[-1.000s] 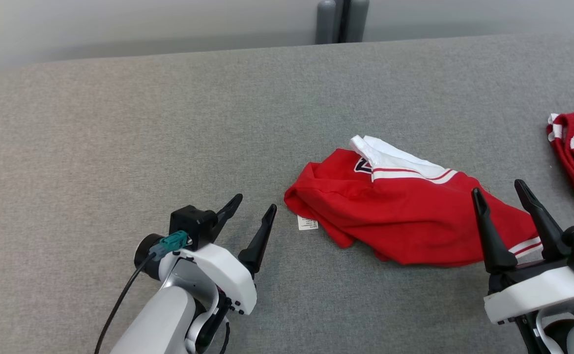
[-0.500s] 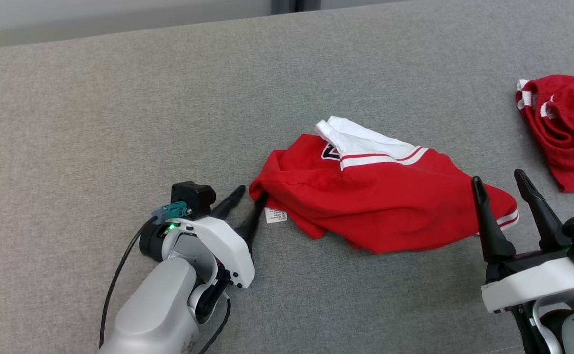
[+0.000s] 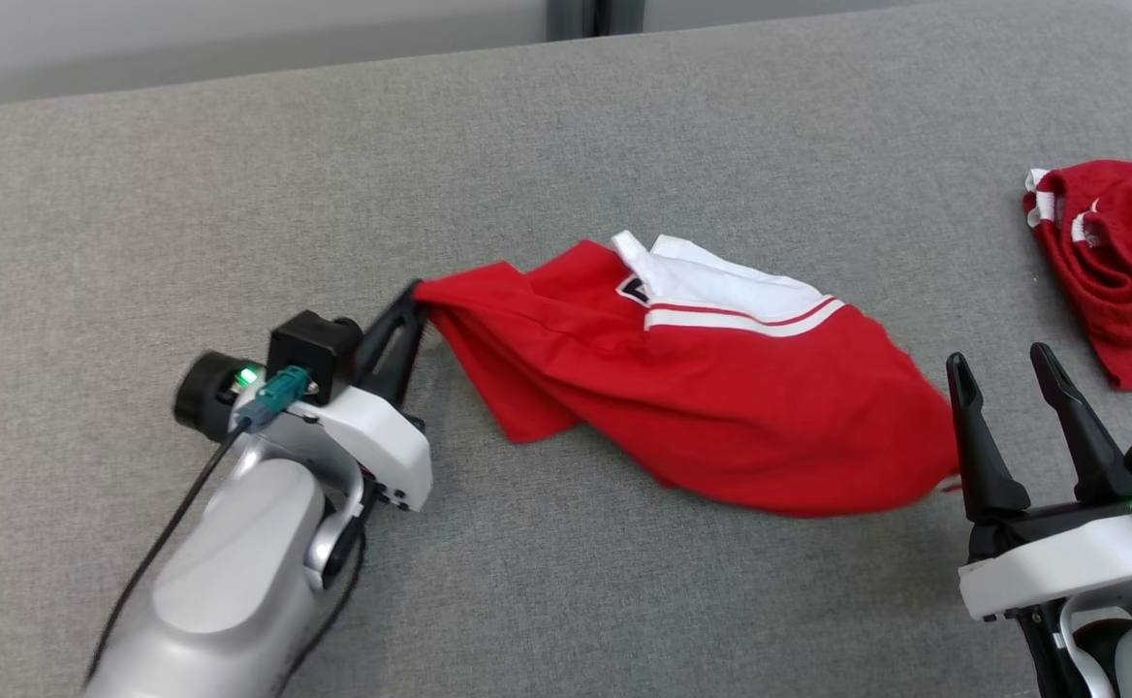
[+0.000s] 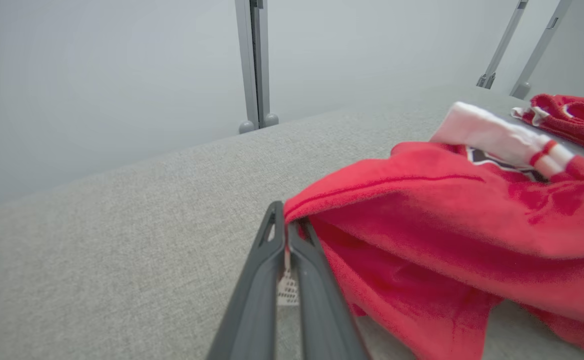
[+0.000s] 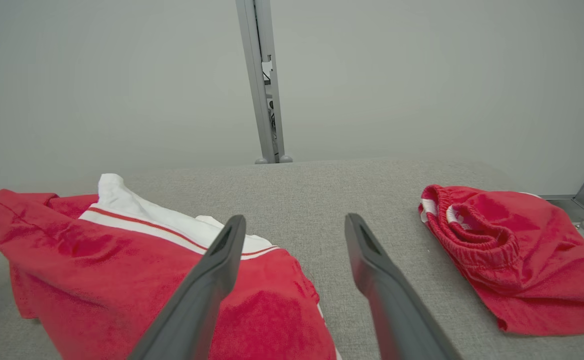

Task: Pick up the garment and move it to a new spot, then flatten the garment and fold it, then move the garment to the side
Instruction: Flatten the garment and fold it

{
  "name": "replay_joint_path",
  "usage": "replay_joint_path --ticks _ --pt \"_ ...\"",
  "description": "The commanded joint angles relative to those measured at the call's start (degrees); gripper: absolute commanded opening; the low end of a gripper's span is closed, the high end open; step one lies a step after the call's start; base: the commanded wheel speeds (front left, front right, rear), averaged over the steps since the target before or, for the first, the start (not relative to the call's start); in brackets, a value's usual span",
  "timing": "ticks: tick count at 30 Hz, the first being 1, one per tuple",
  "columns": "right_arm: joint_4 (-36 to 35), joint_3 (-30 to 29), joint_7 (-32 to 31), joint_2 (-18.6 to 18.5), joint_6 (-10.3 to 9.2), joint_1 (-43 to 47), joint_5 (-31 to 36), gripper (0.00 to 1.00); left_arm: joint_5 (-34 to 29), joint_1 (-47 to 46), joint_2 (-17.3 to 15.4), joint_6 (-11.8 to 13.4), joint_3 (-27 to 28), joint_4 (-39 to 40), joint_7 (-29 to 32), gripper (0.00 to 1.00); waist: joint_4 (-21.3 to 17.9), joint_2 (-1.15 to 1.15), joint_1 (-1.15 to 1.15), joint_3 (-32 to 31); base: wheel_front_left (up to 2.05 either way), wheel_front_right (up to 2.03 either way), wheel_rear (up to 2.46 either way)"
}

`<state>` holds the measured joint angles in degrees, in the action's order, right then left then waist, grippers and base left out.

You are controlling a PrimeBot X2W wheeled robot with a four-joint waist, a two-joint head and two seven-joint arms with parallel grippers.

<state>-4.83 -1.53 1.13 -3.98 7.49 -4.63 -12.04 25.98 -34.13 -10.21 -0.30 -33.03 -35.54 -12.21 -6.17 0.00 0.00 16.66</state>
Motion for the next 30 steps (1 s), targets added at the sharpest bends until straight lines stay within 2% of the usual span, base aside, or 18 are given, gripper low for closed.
replay_joint_path --ticks 1,12,17,20,23,24,30 --pt "-0.01 -0.21 0.26 -0.01 0.01 0.26 -0.12 1.00 -1.14 -0.91 -1.46 1.03 0.00 1.71 0.03 0.00 0.35 0.00 0.00 -0.34 0.00 0.00 0.00" --pt "0.19 -1.20 0.24 0.50 0.01 1.38 -0.71 1.00 -10.06 2.15 -13.95 8.80 -1.24 25.21 7.72 0.00 2.24 0.00 0.00 -1.80 0.00 0.00 0.00" --pt "-0.10 -1.50 0.11 0.64 0.01 1.67 -1.09 1.00 -12.36 7.36 -17.55 12.34 -1.95 35.68 11.78 0.00 3.33 0.00 0.00 -1.53 0.00 0.00 0.00" --pt "-0.34 -1.49 -0.15 0.70 0.01 1.47 -1.06 1.00 -11.16 11.19 -17.20 13.16 -3.05 38.49 12.85 0.00 3.71 0.00 0.00 -1.12 0.00 0.00 0.00" --pt "-0.38 -1.25 -0.35 0.74 0.01 0.87 -1.05 1.00 -9.45 14.37 -15.05 13.07 -4.87 37.72 12.56 0.00 3.76 0.00 0.00 -0.82 0.00 0.00 0.00" --pt "-0.38 -1.08 -0.56 0.75 0.01 0.58 -1.05 1.00 -8.16 16.19 -13.09 12.38 -6.37 35.96 11.76 0.00 3.64 0.00 0.00 -0.74 0.00 0.00 0.00" --pt "-0.40 -0.72 -1.18 0.76 0.01 0.34 -0.95 1.00 -5.18 18.22 -7.67 9.25 -10.20 28.26 9.10 0.00 3.27 0.00 0.00 -0.74 0.00 0.00 0.00"
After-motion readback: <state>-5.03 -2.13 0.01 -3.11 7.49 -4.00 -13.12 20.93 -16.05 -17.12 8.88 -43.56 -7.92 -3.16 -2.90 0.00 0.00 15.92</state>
